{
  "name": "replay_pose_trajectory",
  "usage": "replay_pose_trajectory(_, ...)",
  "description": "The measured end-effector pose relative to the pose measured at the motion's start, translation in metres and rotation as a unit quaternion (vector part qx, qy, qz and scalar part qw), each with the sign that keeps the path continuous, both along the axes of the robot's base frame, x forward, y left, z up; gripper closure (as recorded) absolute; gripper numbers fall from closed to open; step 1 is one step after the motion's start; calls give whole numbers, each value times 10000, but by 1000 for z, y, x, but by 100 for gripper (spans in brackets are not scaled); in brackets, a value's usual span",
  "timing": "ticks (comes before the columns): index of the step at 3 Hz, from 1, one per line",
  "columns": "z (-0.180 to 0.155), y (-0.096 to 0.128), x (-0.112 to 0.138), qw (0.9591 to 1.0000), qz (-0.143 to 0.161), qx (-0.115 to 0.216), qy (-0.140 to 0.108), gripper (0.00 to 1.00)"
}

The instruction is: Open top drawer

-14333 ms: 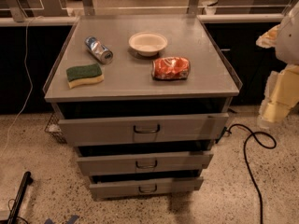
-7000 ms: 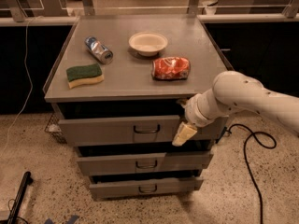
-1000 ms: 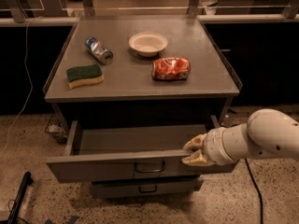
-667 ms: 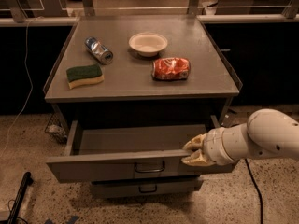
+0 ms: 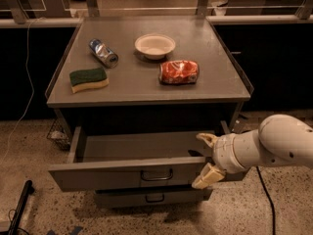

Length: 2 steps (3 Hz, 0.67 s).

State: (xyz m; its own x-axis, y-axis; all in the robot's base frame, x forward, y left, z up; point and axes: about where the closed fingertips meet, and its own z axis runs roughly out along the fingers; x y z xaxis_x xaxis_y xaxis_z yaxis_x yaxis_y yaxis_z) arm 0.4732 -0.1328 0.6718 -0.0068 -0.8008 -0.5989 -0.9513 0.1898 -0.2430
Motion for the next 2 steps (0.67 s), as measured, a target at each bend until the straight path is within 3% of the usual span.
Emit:
replay_pose_trajectory(1,0,0,0,10000,0,0,0,0)
replay_pose_trajectory(2,0,0,0,10000,0,0,0,18)
